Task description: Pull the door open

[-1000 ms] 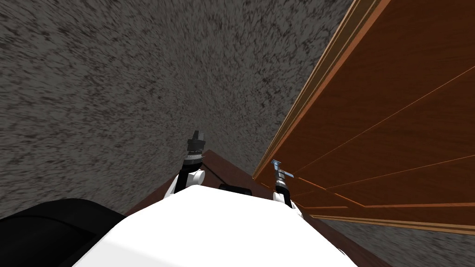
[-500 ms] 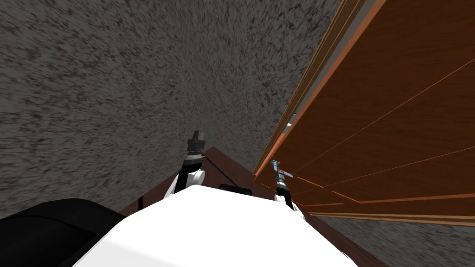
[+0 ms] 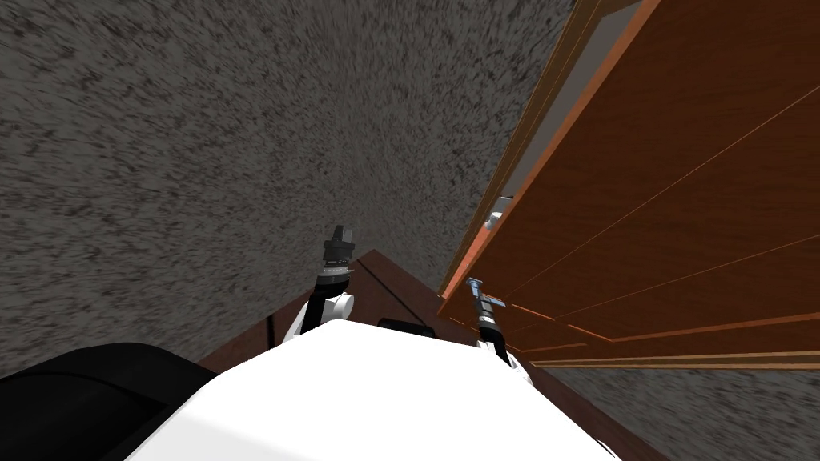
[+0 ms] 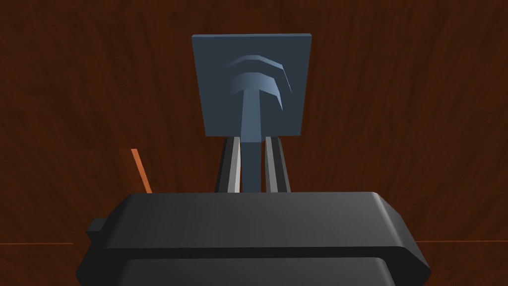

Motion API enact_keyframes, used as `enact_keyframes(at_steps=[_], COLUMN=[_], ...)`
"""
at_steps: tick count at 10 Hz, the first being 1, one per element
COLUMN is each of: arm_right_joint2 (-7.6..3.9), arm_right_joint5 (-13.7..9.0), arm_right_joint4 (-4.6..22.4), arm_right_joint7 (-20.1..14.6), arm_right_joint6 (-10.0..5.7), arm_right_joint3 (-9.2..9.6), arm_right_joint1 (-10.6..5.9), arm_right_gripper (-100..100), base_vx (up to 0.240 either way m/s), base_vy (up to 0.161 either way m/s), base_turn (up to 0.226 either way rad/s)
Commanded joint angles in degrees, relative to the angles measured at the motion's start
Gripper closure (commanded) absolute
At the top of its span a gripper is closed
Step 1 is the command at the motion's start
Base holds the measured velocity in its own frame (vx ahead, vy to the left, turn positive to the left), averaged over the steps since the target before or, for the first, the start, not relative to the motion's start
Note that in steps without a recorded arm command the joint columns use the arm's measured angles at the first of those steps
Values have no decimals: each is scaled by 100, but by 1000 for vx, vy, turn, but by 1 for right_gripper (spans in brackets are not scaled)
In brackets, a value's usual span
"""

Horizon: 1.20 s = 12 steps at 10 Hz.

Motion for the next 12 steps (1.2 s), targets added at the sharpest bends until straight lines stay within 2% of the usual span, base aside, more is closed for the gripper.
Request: enact_keyframes(at_steps=[1,8,9,10,12], arm_right_joint2=[-69,-411,-369,-452,-560], arm_right_joint5=[42,251,240,282,317], arm_right_joint4=[-23,-139,-150,-132,-128], arm_right_joint7=[-98,-582,-535,-653,-769], arm_right_joint6=[-73,-434,-378,-559,-758], arm_right_joint3=[86,512,489,592,681], arm_right_joint1=[62,367,344,482,616], arm_right_gripper=[100,100,100,100,100], base_vx=[-142,-239,-118,-163,-232], base_vy=[-19,-48,-18,-48,-87], base_turn=[102,108,22,144,176])
